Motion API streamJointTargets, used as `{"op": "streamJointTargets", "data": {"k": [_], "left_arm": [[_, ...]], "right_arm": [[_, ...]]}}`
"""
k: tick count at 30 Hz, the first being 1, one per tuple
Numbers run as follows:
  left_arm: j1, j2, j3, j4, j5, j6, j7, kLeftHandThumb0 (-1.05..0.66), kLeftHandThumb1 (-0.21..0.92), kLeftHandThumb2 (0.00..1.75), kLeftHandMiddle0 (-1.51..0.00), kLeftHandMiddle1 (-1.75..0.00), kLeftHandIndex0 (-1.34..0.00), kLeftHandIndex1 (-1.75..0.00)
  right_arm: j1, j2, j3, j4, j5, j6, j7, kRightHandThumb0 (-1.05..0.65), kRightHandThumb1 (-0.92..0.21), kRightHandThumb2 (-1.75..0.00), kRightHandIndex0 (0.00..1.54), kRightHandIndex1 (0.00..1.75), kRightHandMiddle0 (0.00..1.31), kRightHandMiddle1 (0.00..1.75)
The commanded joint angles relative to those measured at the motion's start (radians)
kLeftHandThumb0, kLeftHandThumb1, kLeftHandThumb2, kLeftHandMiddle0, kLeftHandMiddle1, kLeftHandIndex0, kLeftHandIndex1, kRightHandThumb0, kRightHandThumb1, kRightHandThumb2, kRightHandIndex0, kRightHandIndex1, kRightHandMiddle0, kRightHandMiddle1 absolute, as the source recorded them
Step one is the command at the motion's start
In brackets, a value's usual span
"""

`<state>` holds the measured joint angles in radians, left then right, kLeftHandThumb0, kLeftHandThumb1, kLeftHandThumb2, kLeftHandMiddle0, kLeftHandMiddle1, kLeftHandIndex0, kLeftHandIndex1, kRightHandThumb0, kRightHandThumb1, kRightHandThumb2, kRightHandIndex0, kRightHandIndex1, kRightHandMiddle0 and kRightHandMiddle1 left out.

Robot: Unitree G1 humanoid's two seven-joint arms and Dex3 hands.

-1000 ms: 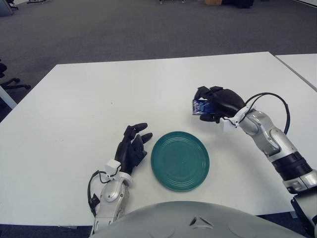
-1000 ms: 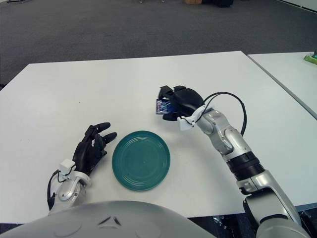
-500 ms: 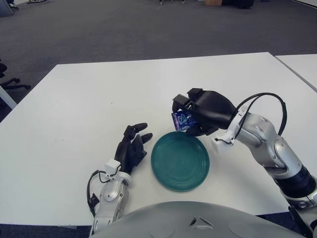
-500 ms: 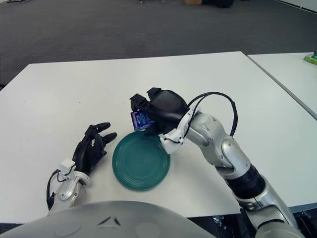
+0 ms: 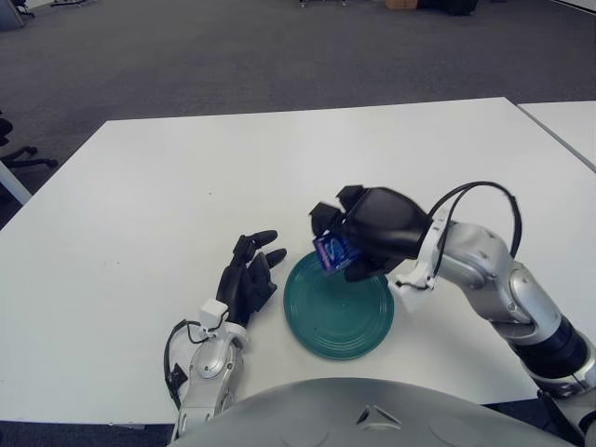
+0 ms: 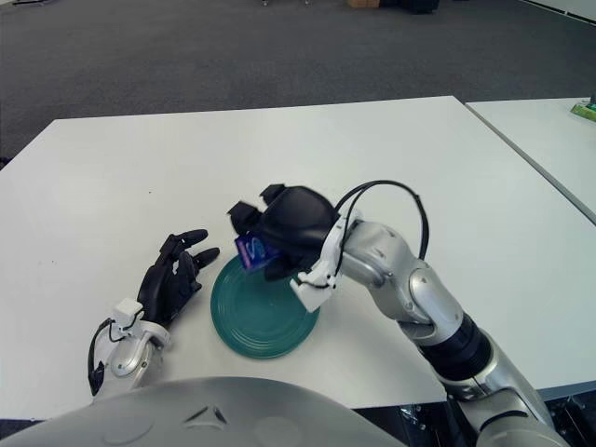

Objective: Put the gum into the plate.

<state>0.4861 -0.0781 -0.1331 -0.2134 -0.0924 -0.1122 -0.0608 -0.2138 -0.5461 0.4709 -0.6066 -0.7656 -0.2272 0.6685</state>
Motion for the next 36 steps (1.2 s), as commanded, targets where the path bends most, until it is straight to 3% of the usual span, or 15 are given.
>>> {"op": "streamJointTargets", "data": {"k": [1,7,11,13,16,21,23,25,26,28,30,33,36], "left_arm": [[0.004,0.002,-0.002,-0.002,0.017,-0.011,0.013,-0.83,0.92,0.86,-0.42,-0.79,-0.14,-1.17],[0.011,0.004,-0.008,-0.019,0.053,0.008,0.035,-0.83,0.92,0.89,-0.41,-0.78,-0.14,-1.18],[0.015,0.001,-0.009,-0.03,0.051,0.025,0.039,-0.83,0.92,0.9,-0.4,-0.77,-0.14,-1.17],[0.015,0.0,-0.007,-0.031,0.049,0.029,0.04,-0.83,0.92,0.89,-0.4,-0.77,-0.13,-1.16],[0.015,-0.005,-0.005,-0.031,0.046,0.03,0.045,-0.83,0.92,0.89,-0.4,-0.77,-0.12,-1.16],[0.015,-0.018,-0.005,-0.027,0.043,0.03,0.061,-0.83,0.92,0.88,-0.37,-0.79,-0.1,-1.15],[0.017,-0.027,-0.006,-0.029,0.047,0.034,0.073,-0.83,0.92,0.88,-0.35,-0.78,-0.09,-1.15],[0.018,-0.036,-0.004,-0.029,0.049,0.038,0.086,-0.83,0.92,0.89,-0.34,-0.77,-0.08,-1.14],[0.018,-0.041,-0.003,-0.029,0.049,0.039,0.092,-0.83,0.92,0.9,-0.33,-0.75,-0.07,-1.13],[0.017,-0.046,-0.001,-0.029,0.054,0.037,0.103,-0.82,0.92,0.91,-0.32,-0.66,-0.05,-1.09],[0.016,-0.048,-0.001,-0.028,0.064,0.031,0.114,-0.82,0.92,0.92,-0.31,-0.52,-0.03,-1.02],[0.014,-0.052,0.0,-0.023,0.08,0.022,0.13,-0.81,0.92,0.95,-0.3,-0.29,-0.01,-0.89],[0.012,-0.06,0.003,-0.015,0.096,0.007,0.153,-0.82,0.92,0.98,-0.27,-0.15,0.0,-0.72]], "right_arm": [[0.007,0.012,0.01,0.005,0.003,-0.03,-0.014,-0.49,-0.92,-0.65,1.21,1.75,0.89,1.75],[0.046,0.046,0.084,0.155,-0.09,-0.121,-0.135,-0.51,-0.92,-0.61,1.16,1.75,0.79,1.75],[0.059,0.063,0.094,0.213,-0.104,-0.137,-0.177,-0.5,-0.92,-0.56,1.09,1.75,0.7,1.75],[0.063,0.068,0.091,0.225,-0.102,-0.139,-0.18,-0.45,-0.72,-0.81,1.05,1.75,0.54,1.75],[0.068,0.07,0.089,0.24,-0.095,-0.143,-0.177,-0.42,-0.62,-0.93,1.02,1.75,0.46,1.75],[0.081,0.069,0.085,0.246,-0.09,-0.146,-0.18,-0.4,-0.65,-0.89,0.82,1.75,0.38,1.75],[0.096,0.065,0.077,0.23,-0.107,-0.144,-0.194,-0.38,-0.76,-0.74,0.74,1.75,0.31,1.75],[0.101,0.057,0.078,0.219,-0.124,-0.141,-0.185,-0.37,-0.85,-0.61,0.53,1.58,0.24,1.75],[0.099,0.053,0.081,0.217,-0.13,-0.14,-0.175,-0.46,-0.87,-0.65,0.46,1.44,0.19,1.58],[0.091,0.048,0.088,0.219,-0.117,-0.138,-0.139,-0.7,-0.9,-0.77,0.33,0.96,0.08,1.09],[0.084,0.047,0.09,0.219,-0.088,-0.133,-0.103,-0.83,-0.91,-0.86,0.26,0.62,0.04,0.77],[0.08,0.047,0.085,0.212,-0.048,-0.127,-0.062,-0.96,-0.92,-0.95,0.19,0.29,0.01,0.41],[0.08,0.038,0.073,0.193,-0.004,-0.119,-0.022,-1.02,-0.92,-1.01,0.1,0.12,0.0,0.14]]}}
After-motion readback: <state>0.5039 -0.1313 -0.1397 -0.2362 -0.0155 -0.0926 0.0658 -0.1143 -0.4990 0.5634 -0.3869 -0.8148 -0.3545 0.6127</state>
